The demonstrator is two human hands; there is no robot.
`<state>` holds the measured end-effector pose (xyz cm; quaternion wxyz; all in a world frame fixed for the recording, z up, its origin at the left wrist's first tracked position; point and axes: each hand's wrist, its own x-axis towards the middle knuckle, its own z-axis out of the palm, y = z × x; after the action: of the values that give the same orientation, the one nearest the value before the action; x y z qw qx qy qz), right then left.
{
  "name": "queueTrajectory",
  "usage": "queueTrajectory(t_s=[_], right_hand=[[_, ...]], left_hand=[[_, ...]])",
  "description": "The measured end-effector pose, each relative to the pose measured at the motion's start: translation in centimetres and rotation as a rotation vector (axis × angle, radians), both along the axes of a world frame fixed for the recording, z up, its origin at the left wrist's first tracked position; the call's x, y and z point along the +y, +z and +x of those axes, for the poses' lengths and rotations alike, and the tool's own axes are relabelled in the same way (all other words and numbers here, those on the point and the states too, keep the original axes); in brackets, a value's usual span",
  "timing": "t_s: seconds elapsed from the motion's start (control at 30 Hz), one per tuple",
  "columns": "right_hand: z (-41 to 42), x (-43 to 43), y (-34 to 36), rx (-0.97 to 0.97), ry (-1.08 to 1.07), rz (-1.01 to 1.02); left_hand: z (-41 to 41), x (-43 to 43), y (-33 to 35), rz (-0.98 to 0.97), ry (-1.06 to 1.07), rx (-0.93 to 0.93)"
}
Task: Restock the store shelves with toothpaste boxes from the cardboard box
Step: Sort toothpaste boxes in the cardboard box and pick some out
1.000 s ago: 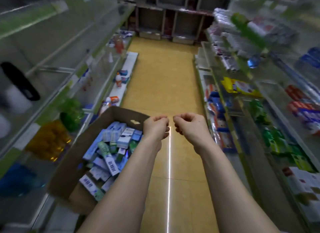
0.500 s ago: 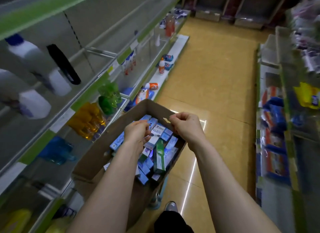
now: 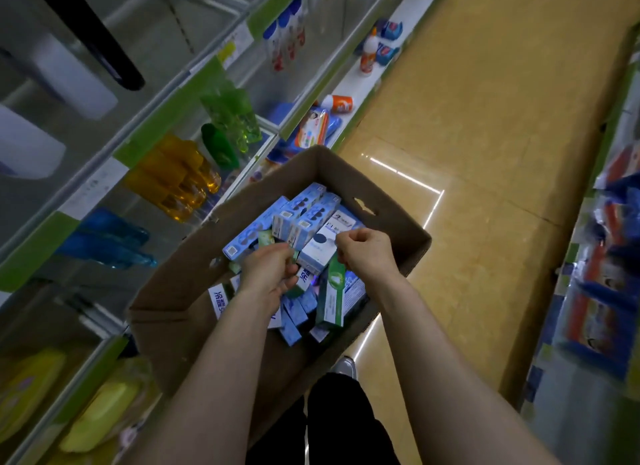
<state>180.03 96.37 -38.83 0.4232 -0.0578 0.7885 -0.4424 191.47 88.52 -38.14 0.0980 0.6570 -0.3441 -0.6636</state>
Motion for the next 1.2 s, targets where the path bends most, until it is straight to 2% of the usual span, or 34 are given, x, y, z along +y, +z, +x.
queueTrajectory(t_s=[0.33, 0.67, 0.87, 1.0, 1.2], right_hand=[[1.9, -3.0, -8.8, -0.086, -0.103, 0.178], [2.2, -4.7, -12.9, -0.053, -0.12, 0.353], [2.7, -6.1, -13.5, -0.262, -0.28, 0.295], [2.6, -6.1, -12.2, -0.304, -0.33, 0.262], [2.1, -4.4, -7.5, -0.347, -0.55, 0.101]], left_hand=[[-2.0, -3.2, -6.0, 0.077, -0.09, -0.035], [-2.4, -4.6, -9.0, 0.099, -0.198, -0.032], [-1.9, -5.0, -9.6, 0.083, -0.253, -0.039], [-1.7, -5.1, -9.6, 0.084, -0.277, -0.038], [-1.9, -3.8, -8.0, 0.24, -0.32, 0.006]])
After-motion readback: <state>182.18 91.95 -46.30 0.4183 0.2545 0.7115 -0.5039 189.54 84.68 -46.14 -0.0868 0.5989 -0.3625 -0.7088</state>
